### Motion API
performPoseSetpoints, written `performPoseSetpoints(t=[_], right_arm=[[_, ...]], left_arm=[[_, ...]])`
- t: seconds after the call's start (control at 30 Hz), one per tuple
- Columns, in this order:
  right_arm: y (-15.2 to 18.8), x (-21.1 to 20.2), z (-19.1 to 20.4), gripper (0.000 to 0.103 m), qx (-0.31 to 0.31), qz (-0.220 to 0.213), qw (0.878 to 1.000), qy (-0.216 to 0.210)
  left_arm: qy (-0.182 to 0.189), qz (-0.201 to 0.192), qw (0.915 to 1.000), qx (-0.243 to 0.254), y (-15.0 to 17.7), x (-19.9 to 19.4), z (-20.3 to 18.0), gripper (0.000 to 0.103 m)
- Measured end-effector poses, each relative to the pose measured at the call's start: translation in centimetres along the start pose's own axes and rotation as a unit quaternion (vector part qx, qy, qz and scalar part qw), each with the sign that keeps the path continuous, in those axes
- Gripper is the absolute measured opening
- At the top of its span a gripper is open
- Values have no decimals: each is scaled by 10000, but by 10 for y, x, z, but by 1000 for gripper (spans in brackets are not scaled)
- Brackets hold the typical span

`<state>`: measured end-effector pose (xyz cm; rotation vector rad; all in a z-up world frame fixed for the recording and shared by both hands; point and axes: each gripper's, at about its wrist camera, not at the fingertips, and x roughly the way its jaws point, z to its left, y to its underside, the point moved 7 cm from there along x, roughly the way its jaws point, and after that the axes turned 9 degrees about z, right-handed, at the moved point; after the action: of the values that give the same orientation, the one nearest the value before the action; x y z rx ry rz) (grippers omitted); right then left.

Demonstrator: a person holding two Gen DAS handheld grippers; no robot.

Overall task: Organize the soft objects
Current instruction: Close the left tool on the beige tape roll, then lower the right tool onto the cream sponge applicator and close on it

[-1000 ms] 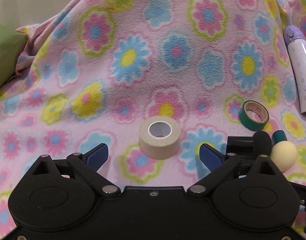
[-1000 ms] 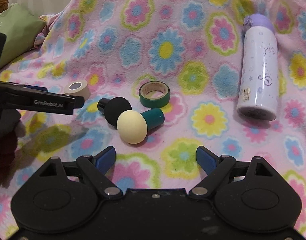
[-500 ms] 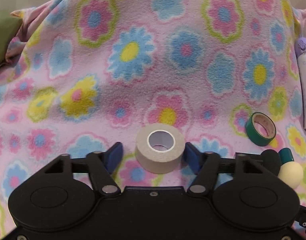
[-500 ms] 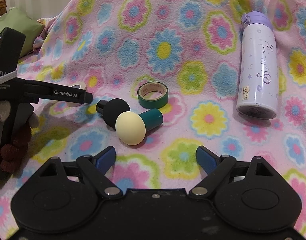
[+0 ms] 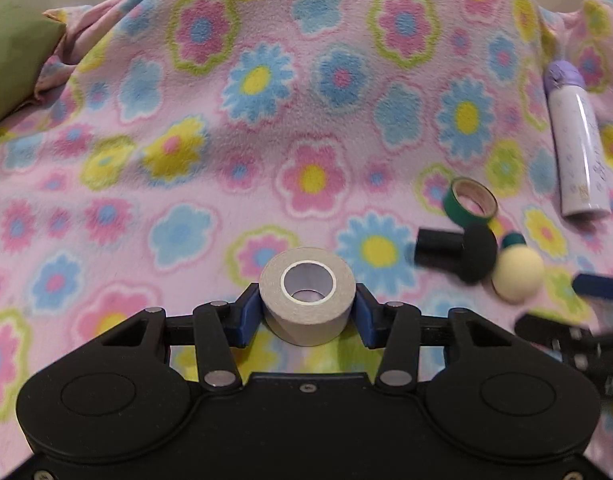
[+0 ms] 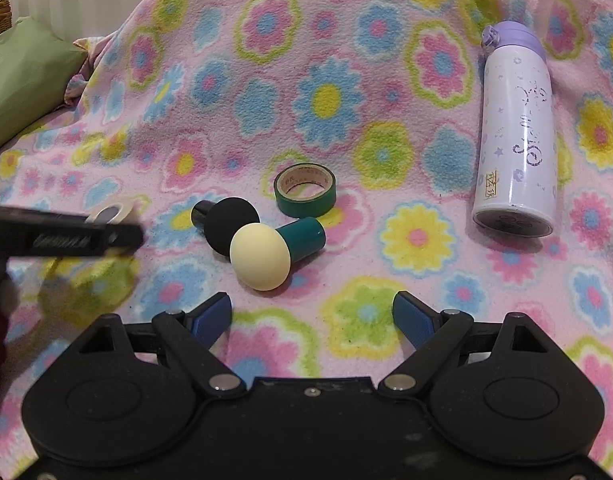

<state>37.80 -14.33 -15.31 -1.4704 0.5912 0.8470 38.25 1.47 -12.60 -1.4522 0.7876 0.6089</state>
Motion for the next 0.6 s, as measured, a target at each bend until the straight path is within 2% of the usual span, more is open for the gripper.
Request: performPoseSetpoints(t=[0.23,0.33,0.37,0.5,0.6], right_arm=[[0,1,1,89,-21,38,10000,69],[0,2,2,90,-40,56,9999,91],[0,2,2,90,-42,61,9999,94],[0,4,2,94,-73,106,9999,99],[-1,6,2,99,-78,177,9998,96]], left_arm=[[-120,-123,9998,68,5,5,2,51],[-108,-126,9998,72,5,5,1,56],[-62,-107,9999,62,4,6,2,60],[93,57,9996,243,3,13,-4,87],[-58,100,9989,451,4,17,-12,93]])
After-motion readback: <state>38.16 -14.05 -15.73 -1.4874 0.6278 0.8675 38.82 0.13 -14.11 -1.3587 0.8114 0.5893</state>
